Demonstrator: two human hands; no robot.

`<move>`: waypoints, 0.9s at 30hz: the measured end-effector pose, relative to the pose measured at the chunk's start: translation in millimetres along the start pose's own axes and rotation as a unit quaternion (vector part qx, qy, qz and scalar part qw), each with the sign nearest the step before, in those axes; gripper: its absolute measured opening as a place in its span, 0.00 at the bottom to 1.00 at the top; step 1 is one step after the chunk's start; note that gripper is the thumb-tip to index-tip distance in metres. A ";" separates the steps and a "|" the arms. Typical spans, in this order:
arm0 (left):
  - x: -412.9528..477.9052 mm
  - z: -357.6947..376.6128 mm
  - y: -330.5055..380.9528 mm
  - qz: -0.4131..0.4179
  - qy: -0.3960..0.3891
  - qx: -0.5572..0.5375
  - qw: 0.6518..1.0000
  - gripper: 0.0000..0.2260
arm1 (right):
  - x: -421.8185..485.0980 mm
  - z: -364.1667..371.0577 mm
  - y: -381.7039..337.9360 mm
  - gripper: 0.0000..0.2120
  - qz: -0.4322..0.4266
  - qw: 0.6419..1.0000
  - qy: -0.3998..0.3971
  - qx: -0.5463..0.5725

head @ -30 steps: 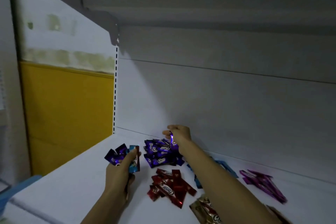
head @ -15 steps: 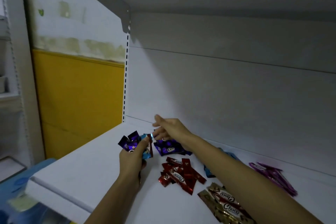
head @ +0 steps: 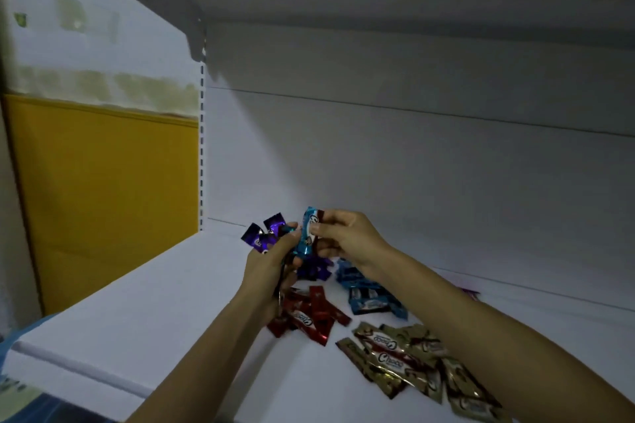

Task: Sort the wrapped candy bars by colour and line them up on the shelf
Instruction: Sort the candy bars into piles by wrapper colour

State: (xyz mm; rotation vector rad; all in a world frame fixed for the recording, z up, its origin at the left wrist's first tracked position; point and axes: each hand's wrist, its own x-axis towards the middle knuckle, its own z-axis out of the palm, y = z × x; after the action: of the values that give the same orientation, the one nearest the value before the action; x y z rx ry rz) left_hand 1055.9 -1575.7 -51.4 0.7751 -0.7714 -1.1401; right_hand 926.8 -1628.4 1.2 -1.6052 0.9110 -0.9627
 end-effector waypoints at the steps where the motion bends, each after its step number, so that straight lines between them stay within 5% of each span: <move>1: 4.3 9.1 -5.3 0.000 -0.004 0.025 1.000 0.07 | -4.0 -12.9 0.3 0.07 0.003 1.000 0.020 -0.005; 8: 28.8 32.8 -34.4 0.003 0.002 0.112 0.994 0.07 | -15.3 -93.0 17.1 0.06 0.030 0.983 0.179 -0.019; 13: 23.6 22.1 -45.7 -0.038 -0.022 0.069 0.997 0.06 | -10.9 -112.3 54.2 0.10 0.096 0.972 0.179 -0.122; 17: 17.1 19.6 -43.9 -0.044 -0.053 0.036 0.997 0.06 | -7.0 -97.1 58.1 0.16 0.026 0.949 0.190 -0.251; 20: 15.7 19.7 -45.4 -0.052 -0.053 0.042 0.996 0.07 | -20.0 -71.2 38.4 0.20 -0.013 0.984 0.090 -0.151; 22: 14.4 20.5 -47.2 -0.056 -0.062 0.045 0.995 0.08 | -26.5 -58.0 35.5 0.13 -0.024 0.994 0.034 -0.101; 27: 17.8 17.0 -43.0 -0.139 -0.088 -0.107 0.981 0.12 | -17.8 -59.9 39.5 0.06 0.008 0.982 0.191 0.001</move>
State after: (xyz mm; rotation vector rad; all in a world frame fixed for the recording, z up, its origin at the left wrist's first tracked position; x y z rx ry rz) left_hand 1025.1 -1605.2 -76.7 0.6192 -0.6848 -1.5331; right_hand 861.2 -1642.6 -29.8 -1.4306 1.1789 -1.2858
